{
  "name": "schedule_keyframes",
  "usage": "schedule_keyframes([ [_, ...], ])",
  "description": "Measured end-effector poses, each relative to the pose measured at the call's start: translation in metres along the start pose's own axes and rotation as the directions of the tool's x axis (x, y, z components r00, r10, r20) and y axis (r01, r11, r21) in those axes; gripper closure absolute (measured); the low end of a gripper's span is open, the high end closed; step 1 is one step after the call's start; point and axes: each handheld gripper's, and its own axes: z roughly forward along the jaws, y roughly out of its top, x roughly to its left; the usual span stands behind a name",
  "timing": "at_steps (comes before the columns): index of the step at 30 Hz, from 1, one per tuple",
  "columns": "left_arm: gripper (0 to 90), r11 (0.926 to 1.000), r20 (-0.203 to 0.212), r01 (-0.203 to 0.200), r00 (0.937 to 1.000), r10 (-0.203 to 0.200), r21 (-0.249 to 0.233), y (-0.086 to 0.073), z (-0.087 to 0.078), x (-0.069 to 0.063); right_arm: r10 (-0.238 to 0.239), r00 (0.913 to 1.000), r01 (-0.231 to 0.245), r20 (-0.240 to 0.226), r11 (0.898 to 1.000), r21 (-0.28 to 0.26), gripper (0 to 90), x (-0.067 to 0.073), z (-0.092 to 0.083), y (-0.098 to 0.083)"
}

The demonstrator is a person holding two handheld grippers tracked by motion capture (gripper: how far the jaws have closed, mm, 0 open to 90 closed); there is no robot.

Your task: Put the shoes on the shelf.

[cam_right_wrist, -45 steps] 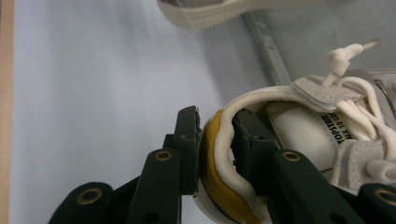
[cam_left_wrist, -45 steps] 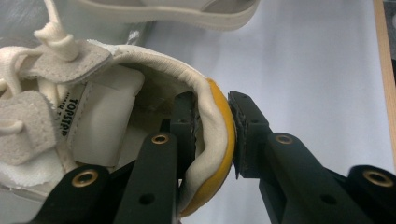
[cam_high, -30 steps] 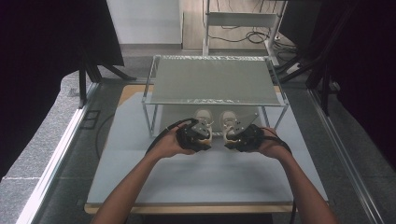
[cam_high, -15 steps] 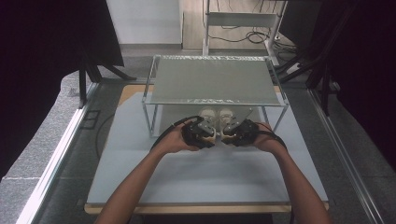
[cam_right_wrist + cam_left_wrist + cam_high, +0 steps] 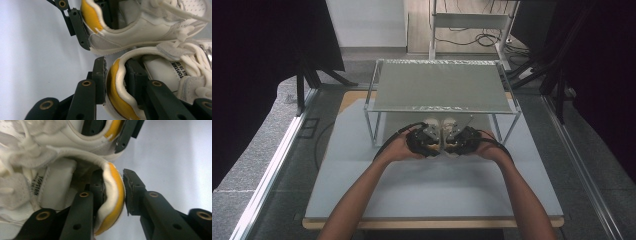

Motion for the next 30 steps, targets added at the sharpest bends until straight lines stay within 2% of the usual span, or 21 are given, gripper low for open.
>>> schedule_keyframes([
  [3, 64.5, 0.9985, -0.021, 0.028, 0.9993, -0.029, -0.047, 0.0, -0.002, 0.002, 0.008, 1.0, -0.008, 0.004, 1.0, -0.01, 67.7, -0.001, 0.001, -0.001],
  [5, 60.2, 0.9977, -0.029, 0.047, 0.9984, -0.049, -0.05, 0.001, -0.004, 0.003, 0.007, 0.9996, -0.007, 0.026, 1.0, -0.019, 61.3, -0.002, 0.001, -0.003],
  [6, 50.0, 0.9978, -0.053, 0.049, 0.9973, -0.051, -0.045, 0.002, -0.003, 0.002, 0.027, 0.9984, -0.026, 0.05, 0.999, -0.023, 57.2, -0.001, 0.0, -0.003],
  [7, 43.9, 0.9977, -0.071, 0.051, 0.996, -0.054, -0.044, 0.002, -0.004, 0.001, 0.032, 0.9966, -0.03, 0.075, 0.999, -0.027, 55.5, -0.001, -0.001, -0.003],
  [8, 41.9, 0.9974, -0.077, 0.049, 0.9956, -0.053, -0.052, 0.003, -0.005, 0.0, 0.035, 0.9961, -0.032, 0.081, 0.999, -0.031, 54.4, 0.0, -0.001, -0.002],
  [9, 38.9, 0.9955, -0.094, 0.048, 0.994, -0.055, -0.082, 0.003, -0.008, -0.001, 0.036, 0.9952, -0.034, 0.091, 0.999, -0.03, 52.7, 0.0, -0.002, -0.002],
  [10, 35.8, 0.9918, -0.102, 0.076, 0.9911, -0.086, -0.103, 0.002, -0.01, -0.003, 0.044, 0.9936, -0.04, 0.104, 0.998, -0.042, 50.5, 0.002, -0.004, -0.001],
  [11, 33.4, 0.9891, -0.115, 0.073, 0.9895, -0.088, -0.128, 0.003, -0.013, -0.004, 0.048, 0.9921, -0.042, 0.116, 0.998, -0.053, 48.7, 0.003, -0.005, -0.001],
  [13, 30.9, 0.9849, -0.129, 0.078, 0.9868, -0.098, -0.155, 0.004, -0.018, -0.006, 0.049, 0.9887, -0.037, 0.141, 0.996, -0.084, 46.2, 0.005, -0.009, 0.002],
  [14, 29.9, 0.9853, -0.14, 0.064, 0.9864, -0.086, -0.158, 0.005, -0.021, -0.006, 0.05, 0.9876, -0.037, 0.149, 0.995, -0.092, 44.7, 0.007, -0.011, 0.003],
  [16, 29.2, 0.9808, -0.152, 0.074, 0.983, -0.102, -0.18, 0.004, -0.027, -0.01, 0.046, 0.9859, -0.028, 0.161, 0.993, -0.111, 42.4, 0.01, -0.015, 0.005],
  [19, 29.7, 0.9743, -0.166, 0.092, 0.978, -0.127, -0.206, 0.001, -0.036, -0.016, 0.038, 0.9779, -0.009, 0.205, 0.99, -0.143, 41.1, 0.019, -0.023, 0.007],
  [21, 31.9, 0.9701, -0.184, 0.104, 0.9721, -0.146, -0.219, -0.002, -0.042, -0.02, 0.064, 0.9748, -0.024, 0.214, 0.982, -0.187, 42.1, 0.024, -0.031, 0.006],
  [23, 33.4, 0.9584, -0.18, 0.133, 0.9667, -0.182, -0.252, -0.008, -0.049, -0.027, 0.083, 0.974, -0.036, 0.211, 0.975, -0.218, 42.6, 0.03, -0.038, 0.004],
  [24, 35.5, 0.9524, -0.184, 0.15, 0.9618, -0.203, -0.266, -0.012, -0.053, -0.031, 0.082, 0.9726, -0.032, 0.218, 0.973, -0.226, 44.0, 0.033, -0.041, 0.003],
  [26, 39.4, 0.9468, -0.189, 0.178, 0.9541, -0.232, -0.268, -0.019, -0.059, -0.039, 0.103, 0.9679, -0.044, 0.229, 0.968, -0.248, 45.4, 0.042, -0.048, -0.002],
  [29, 46.0, 0.9304, -0.204, 0.235, 0.9327, -0.297, -0.281, -0.03, -0.063, -0.049, 0.146, 0.955, -0.077, 0.258, 0.963, -0.258, 49.5, 0.054, -0.054, -0.012],
  [30, 48.1, 0.9197, -0.203, 0.265, 0.9218, -0.33, -0.289, -0.036, -0.065, -0.052, 0.156, 0.9535, -0.085, 0.258, 0.961, -0.264, 51.0, 0.057, -0.054, -0.015],
])
